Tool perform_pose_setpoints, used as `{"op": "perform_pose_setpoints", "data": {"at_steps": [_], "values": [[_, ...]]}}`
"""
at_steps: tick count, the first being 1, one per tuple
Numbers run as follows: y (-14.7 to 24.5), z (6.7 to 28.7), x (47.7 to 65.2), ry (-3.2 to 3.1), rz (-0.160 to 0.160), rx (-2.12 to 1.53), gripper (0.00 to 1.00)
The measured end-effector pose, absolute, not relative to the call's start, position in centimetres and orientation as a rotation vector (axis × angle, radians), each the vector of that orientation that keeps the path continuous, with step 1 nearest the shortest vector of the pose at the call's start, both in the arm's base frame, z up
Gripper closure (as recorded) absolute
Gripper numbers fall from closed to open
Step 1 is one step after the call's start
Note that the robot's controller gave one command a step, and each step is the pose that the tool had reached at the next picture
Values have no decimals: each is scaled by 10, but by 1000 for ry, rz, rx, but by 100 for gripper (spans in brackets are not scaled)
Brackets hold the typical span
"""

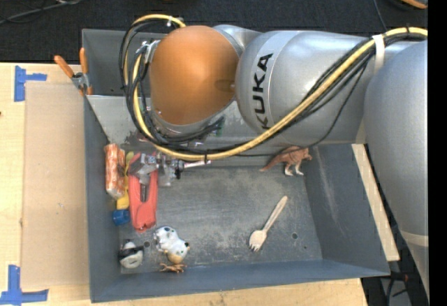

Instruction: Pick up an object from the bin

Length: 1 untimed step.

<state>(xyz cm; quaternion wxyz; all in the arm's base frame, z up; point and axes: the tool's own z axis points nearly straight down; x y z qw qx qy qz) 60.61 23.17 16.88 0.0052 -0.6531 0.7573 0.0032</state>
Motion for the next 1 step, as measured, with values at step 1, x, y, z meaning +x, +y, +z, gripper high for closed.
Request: {"op": "perform_pose_setpoints", "data": {"at_steps": [1], "values": [[232, 192, 605, 2375, 13, -2043, 100]]}}
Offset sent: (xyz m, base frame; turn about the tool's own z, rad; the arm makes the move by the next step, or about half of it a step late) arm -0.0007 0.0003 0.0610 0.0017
